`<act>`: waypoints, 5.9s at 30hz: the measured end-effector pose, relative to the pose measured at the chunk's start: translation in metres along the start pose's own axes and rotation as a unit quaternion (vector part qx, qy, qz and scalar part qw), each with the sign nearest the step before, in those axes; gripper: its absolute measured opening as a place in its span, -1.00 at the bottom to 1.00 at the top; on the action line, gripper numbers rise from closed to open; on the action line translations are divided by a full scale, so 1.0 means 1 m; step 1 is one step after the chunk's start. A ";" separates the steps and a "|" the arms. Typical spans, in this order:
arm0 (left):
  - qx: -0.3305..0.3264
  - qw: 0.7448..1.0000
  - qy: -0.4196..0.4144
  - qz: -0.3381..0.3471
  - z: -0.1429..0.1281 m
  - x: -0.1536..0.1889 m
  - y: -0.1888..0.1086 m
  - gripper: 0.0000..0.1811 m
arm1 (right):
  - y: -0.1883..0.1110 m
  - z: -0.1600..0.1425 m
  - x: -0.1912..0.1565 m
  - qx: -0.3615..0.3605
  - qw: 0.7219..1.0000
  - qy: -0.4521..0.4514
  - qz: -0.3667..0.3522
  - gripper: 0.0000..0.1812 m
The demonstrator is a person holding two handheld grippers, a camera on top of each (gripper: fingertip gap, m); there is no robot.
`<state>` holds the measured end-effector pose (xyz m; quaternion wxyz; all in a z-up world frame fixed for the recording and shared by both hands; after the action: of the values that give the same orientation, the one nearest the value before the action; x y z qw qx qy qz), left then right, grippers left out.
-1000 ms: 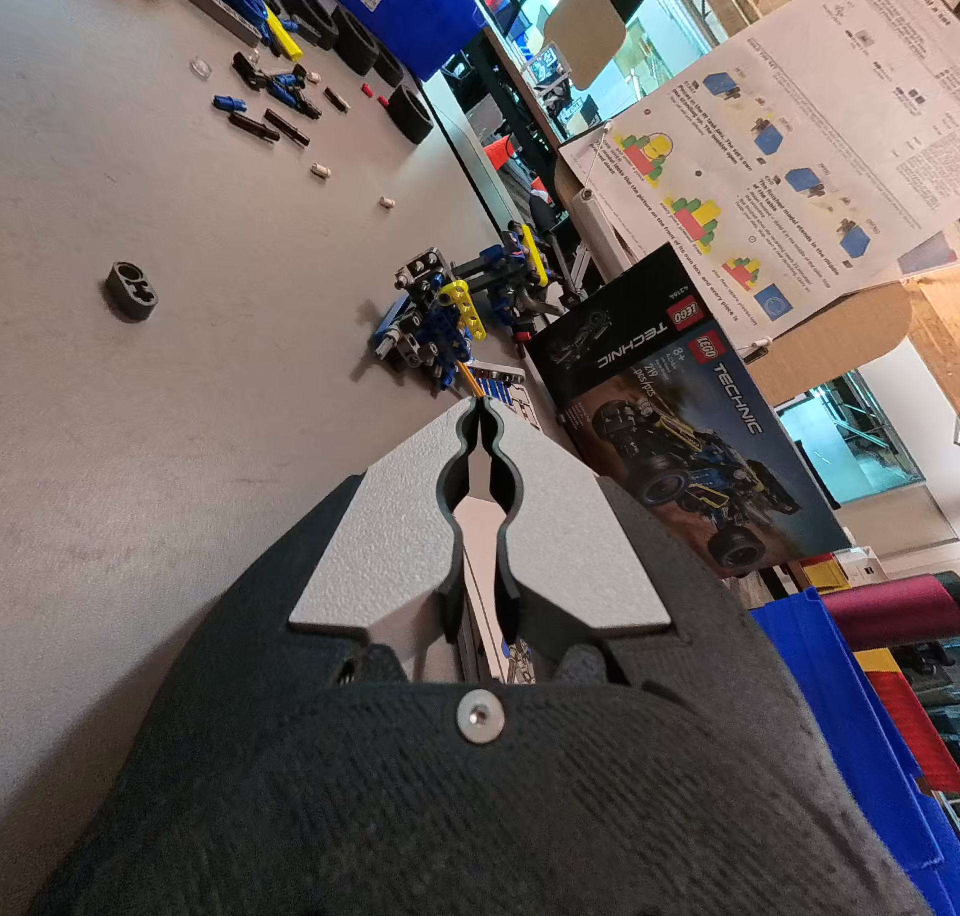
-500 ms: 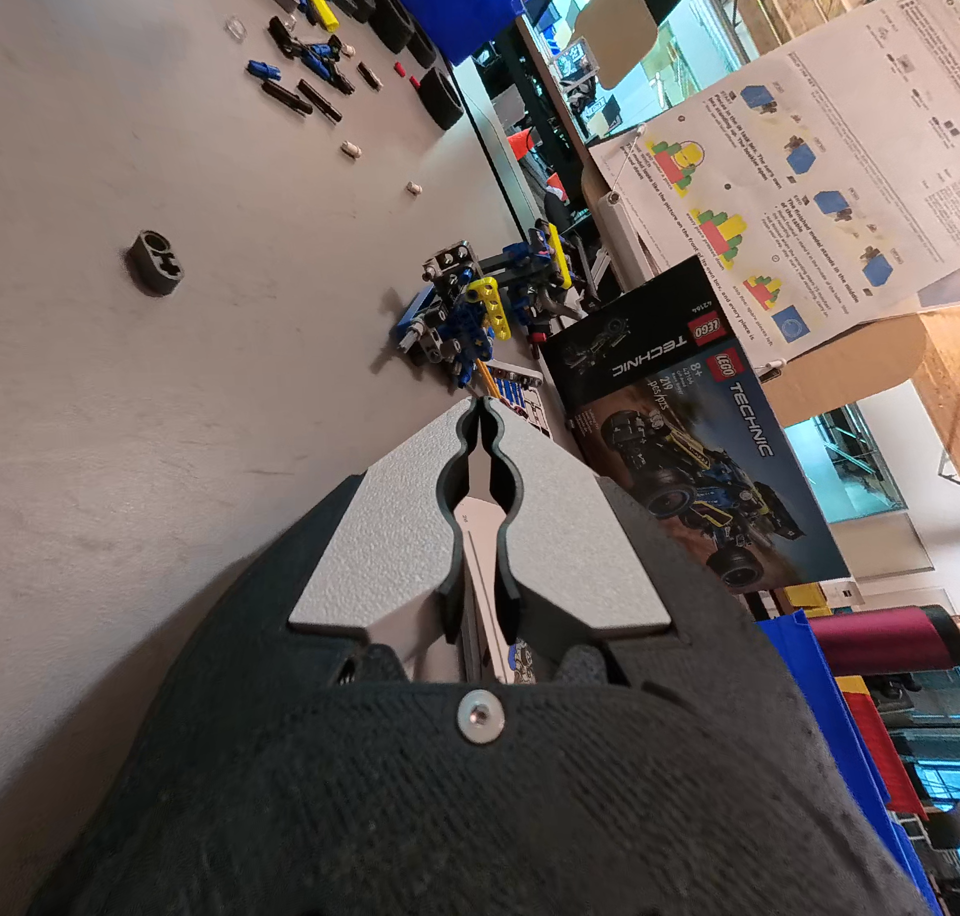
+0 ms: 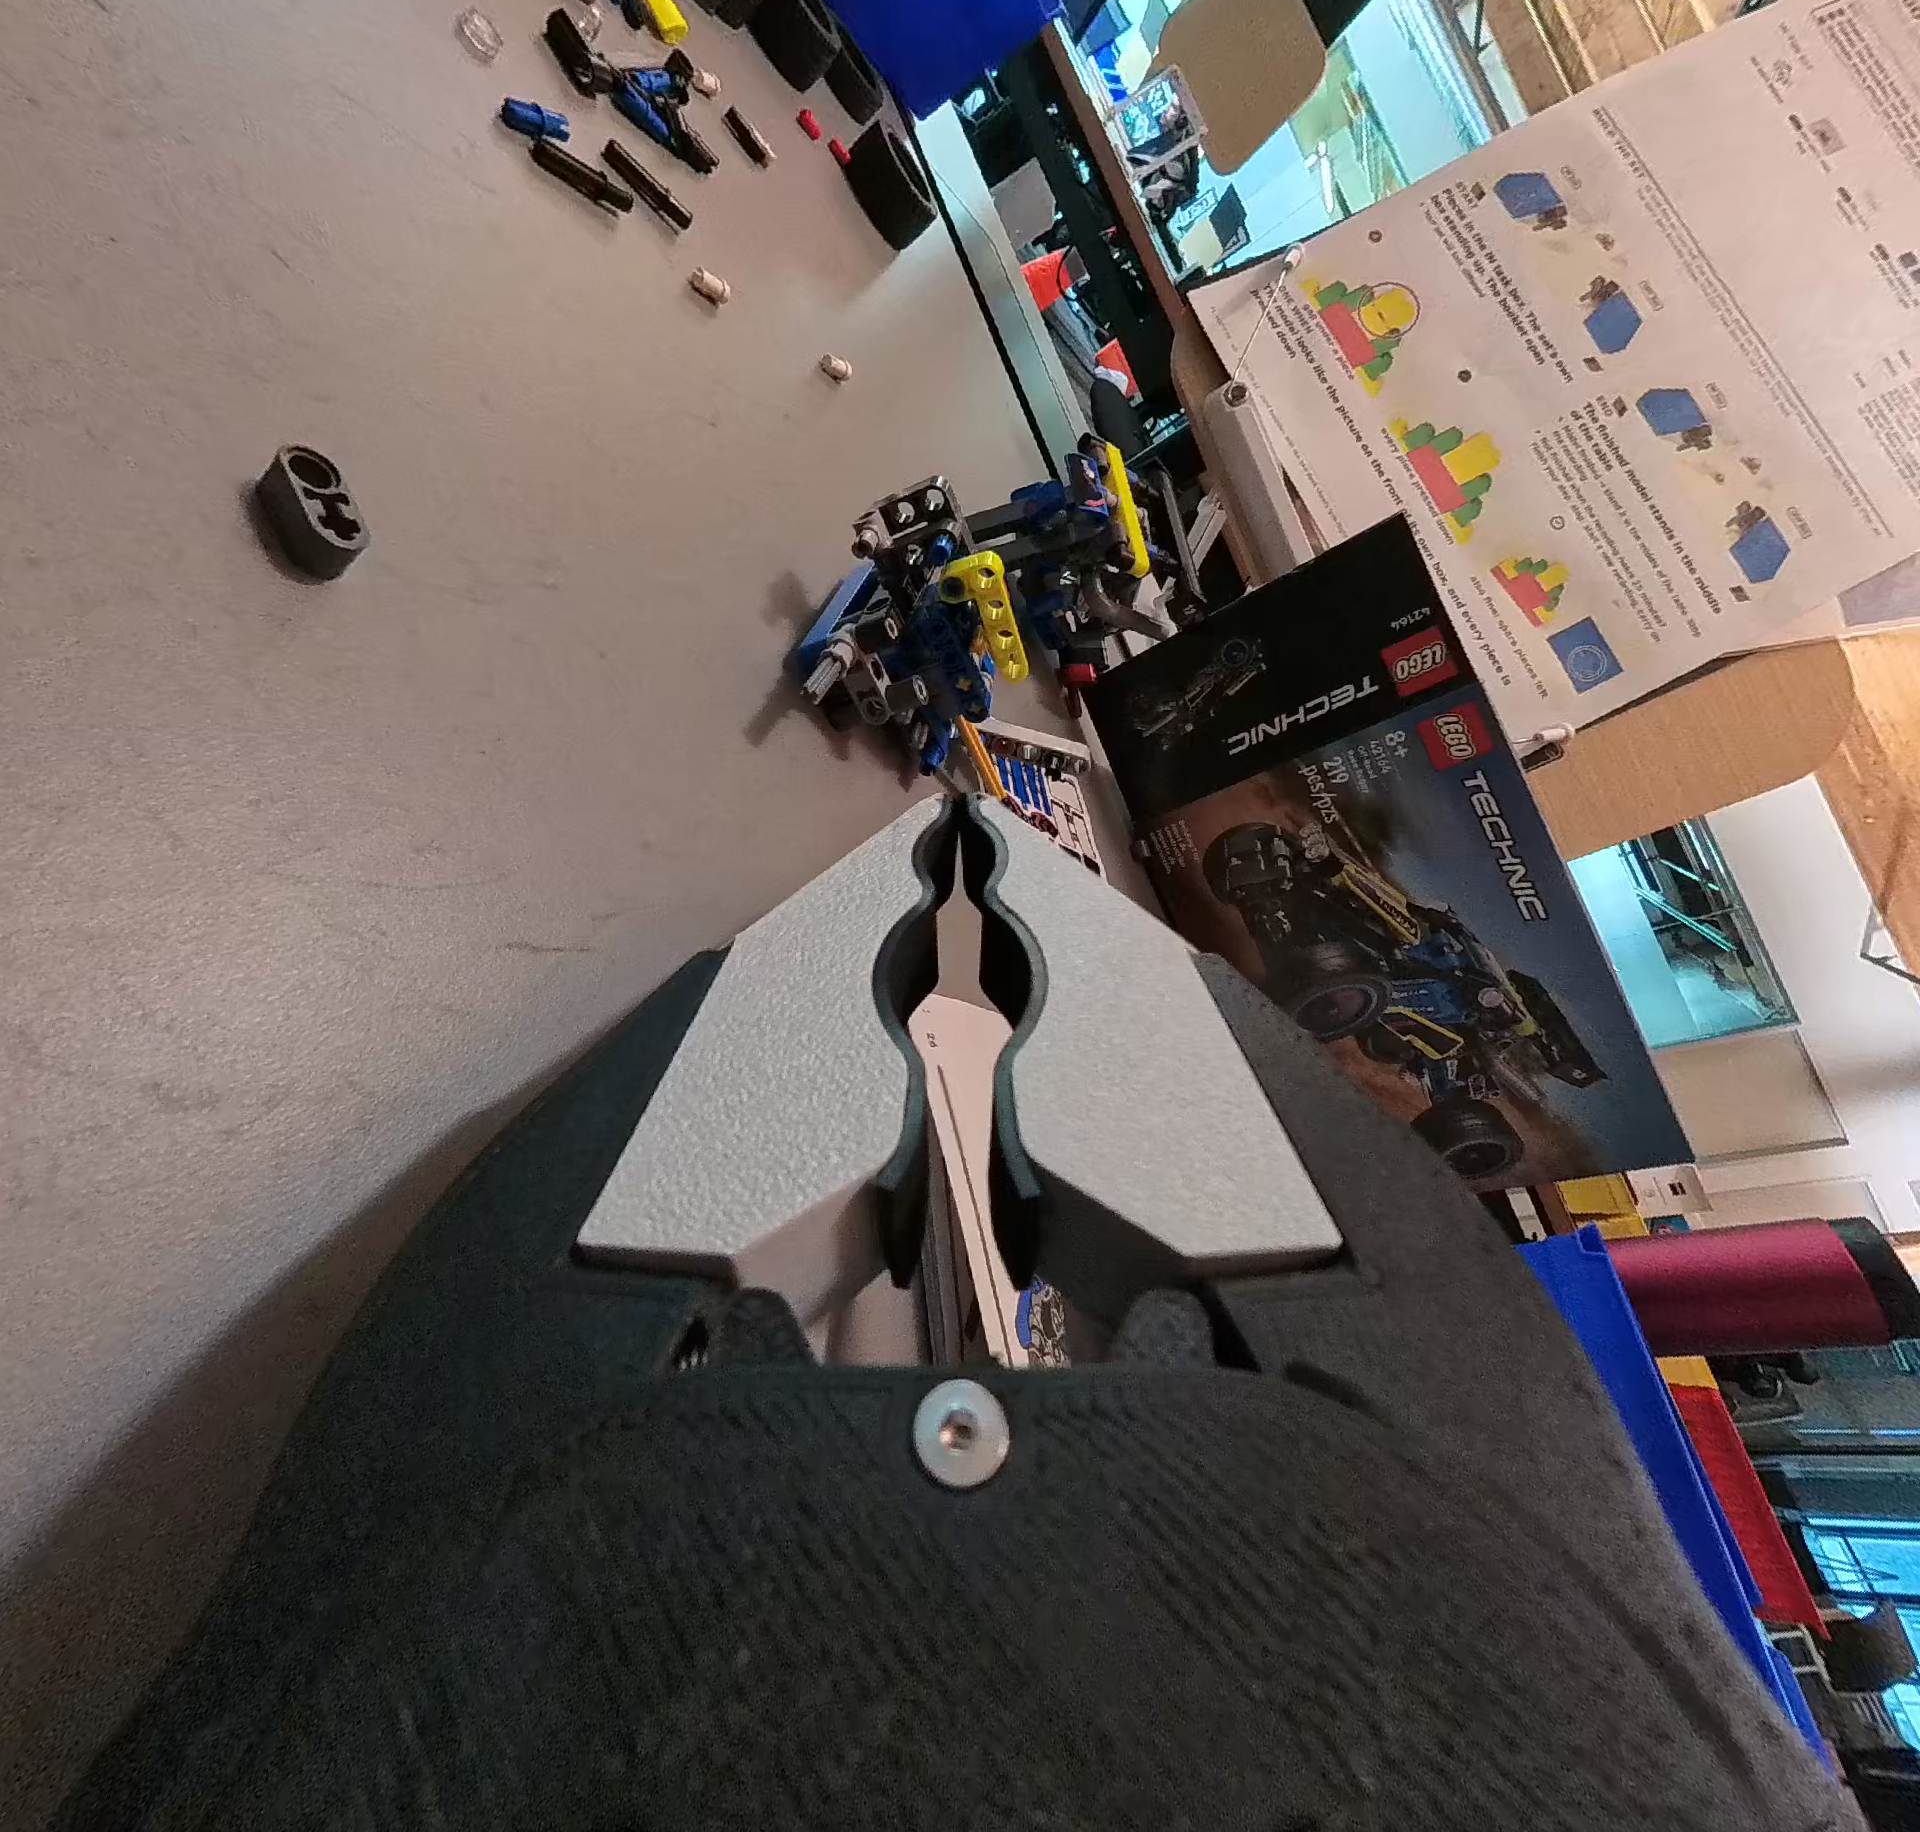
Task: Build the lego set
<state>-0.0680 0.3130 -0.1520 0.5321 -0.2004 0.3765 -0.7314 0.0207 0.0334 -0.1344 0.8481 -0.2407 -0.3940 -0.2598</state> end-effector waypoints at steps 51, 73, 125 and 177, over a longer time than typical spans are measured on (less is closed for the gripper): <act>0.125 0.986 0.070 -0.083 0.068 0.081 -0.022 -0.98 | -0.019 0.040 -0.010 0.051 0.995 -0.083 -0.013 -0.71; 0.139 0.949 0.038 -0.279 0.129 0.185 0.026 -0.99 | -0.014 0.030 -0.014 0.050 0.992 -0.113 -0.006 -0.93; 0.087 0.942 0.233 -0.225 0.098 0.180 0.062 -0.86 | -0.014 0.006 -0.008 0.025 0.999 0.006 0.035 -0.98; 0.093 0.937 0.226 -0.249 0.101 0.173 0.057 -0.81 | -0.012 0.002 -0.007 0.017 0.999 0.005 0.034 -0.98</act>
<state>-0.0240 0.1094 -0.1498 0.2502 -0.0666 0.3548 -0.8984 0.0082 0.0279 -0.1364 0.8626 -0.2379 -0.3854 -0.2254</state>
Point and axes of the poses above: each gripper's, where its closed fingertips meet, y out along the fingers, z out of its top, x = y × z across the jaws, the point moved 4 cm from there along -y, back along the fingers, and after that the axes turned 2 degrees about x, right-handed, at the moved point
